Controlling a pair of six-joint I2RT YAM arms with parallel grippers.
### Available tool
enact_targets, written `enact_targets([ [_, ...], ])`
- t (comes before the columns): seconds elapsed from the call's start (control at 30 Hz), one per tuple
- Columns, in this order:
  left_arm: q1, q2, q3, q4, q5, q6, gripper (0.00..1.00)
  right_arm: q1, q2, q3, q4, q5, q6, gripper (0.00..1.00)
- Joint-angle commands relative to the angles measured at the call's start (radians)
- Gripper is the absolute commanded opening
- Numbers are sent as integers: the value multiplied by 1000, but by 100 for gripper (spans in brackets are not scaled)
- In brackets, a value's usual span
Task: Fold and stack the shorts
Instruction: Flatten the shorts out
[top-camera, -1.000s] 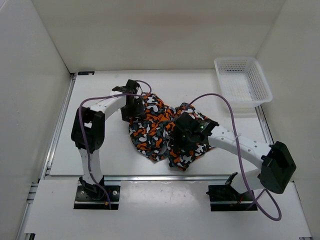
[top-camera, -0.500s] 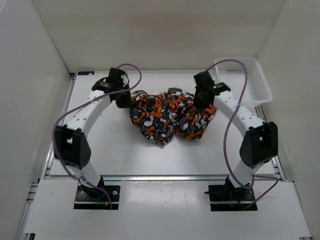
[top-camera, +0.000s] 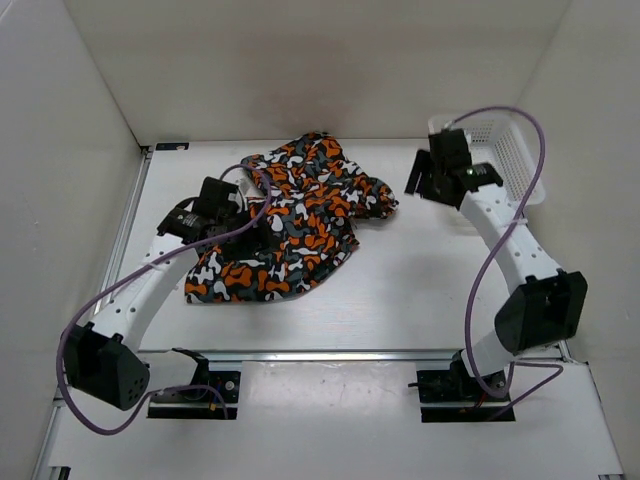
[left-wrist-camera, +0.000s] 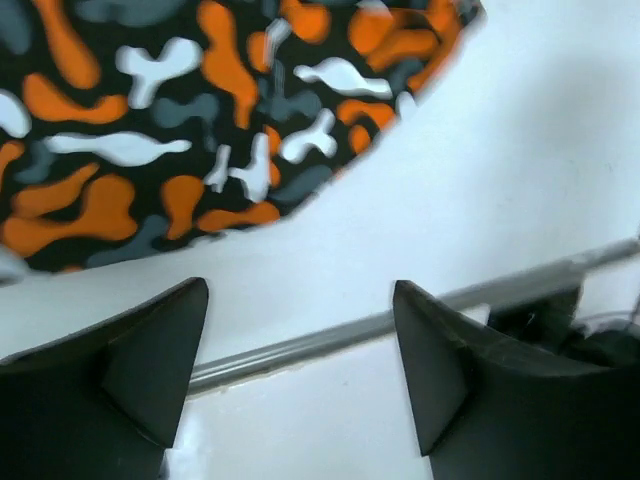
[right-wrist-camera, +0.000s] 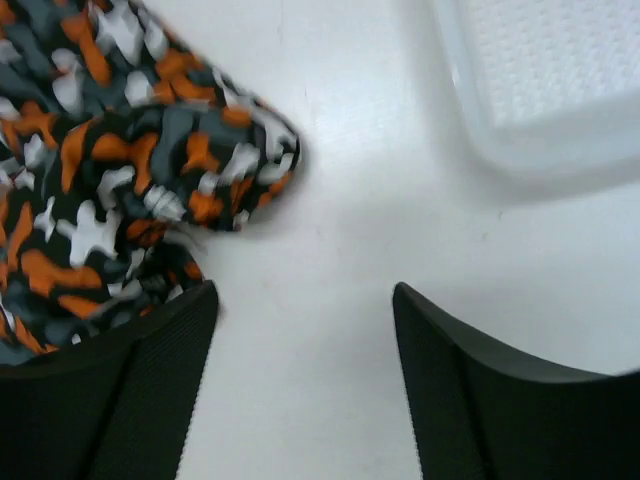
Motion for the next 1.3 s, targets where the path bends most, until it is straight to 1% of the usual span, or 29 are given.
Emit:
enact_targets([
  [0.0,63,-27,10,-68,-96,-12,69,38,-139,-197,-7,-106,64,66],
  [0.03,74,-27,10,-85,-159,-28,53,51,-188,-251,14,-139,80,57],
  [0.07,103,-38,10,-102,-188,-43,25,64,-211,-358,31,-181,112,44],
  [0.1,120,-51,-25,-117,-213,-78,18,64,-234,-411,66,-262,132,24],
  [0.13,141,-61,-45,-146,-244,-100,14,76,-269,-463,94,-313,161,17],
  [0.17,163,-71,-68,-146,-244,-115,14,85,-282,-509,123,-359,180,14],
  [0.2,203,-99,-124,-156,-244,-150,19,85,-294,-582,173,-394,196,12],
  [0.23,221,-116,-158,-156,-206,-167,26,94,-294,-607,201,-425,213,17],
  [0.27,235,-133,-193,-137,-186,-182,38,105,-294,-626,232,-484,224,28],
  [0.3,258,-163,-229,-122,-166,-198,57,105,-279,-626,258,-500,235,39],
  [0.33,269,-174,-299,-101,-114,-221,88,131,-242,-612,290,-511,235,57],
  [0.37,280,-174,-332,-55,-83,-221,95,140,-213,-591,299,-511,235,65],
  [0.4,280,-174,-358,-32,-55,-232,97,151,-179,-562,299,-511,223,72],
  [0.43,289,-164,-384,-16,-35,-232,98,163,-93,-530,299,-511,206,76],
  [0.47,289,-153,-384,-16,-22,-241,98,164,-46,-456,299,-523,197,77],
  [0.53,289,-142,-384,-16,-12,-232,98,176,81,-387,299,-523,171,78],
  [0.63,307,-188,-363,-42,-28,-232,97,185,229,-264,299,-514,160,78],
  [0.73,316,-220,-327,-82,-57,-232,97,185,350,-189,299,-514,160,73],
  [0.77,316,-232,-312,-99,-70,-232,97,185,400,-146,299,-514,160,68],
  [0.83,329,-233,-303,-113,-70,-232,97,185,437,-117,287,-505,173,63],
  [0.9,339,-233,-303,-123,-70,-232,96,196,461,-107,287,-514,184,45],
  [0.93,339,-233,-303,-123,-70,-232,96,196,461,-107,287,-514,184,33],
  [0.97,350,-233,-303,-123,-70,-232,96,196,450,-107,287,-503,195,20],
  [1.0,350,-233,-303,-123,-60,-232,95,196,433,-138,287,-487,195,0],
  [1.07,350,-233,-303,-123,-60,-232,93,184,349,-193,287,-413,215,0],
  [1.13,350,-242,-303,-133,-26,-232,87,168,271,-267,301,-362,238,0],
  [1.17,350,-242,-329,-133,0,-253,86,150,184,-355,310,-342,247,0],
  [1.23,310,-281,-422,-75,66,-327,82,131,97,-443,310,-286,275,0],
  [1.27,294,-291,-453,-56,66,-354,82,118,14,-531,310,-270,285,0],
])
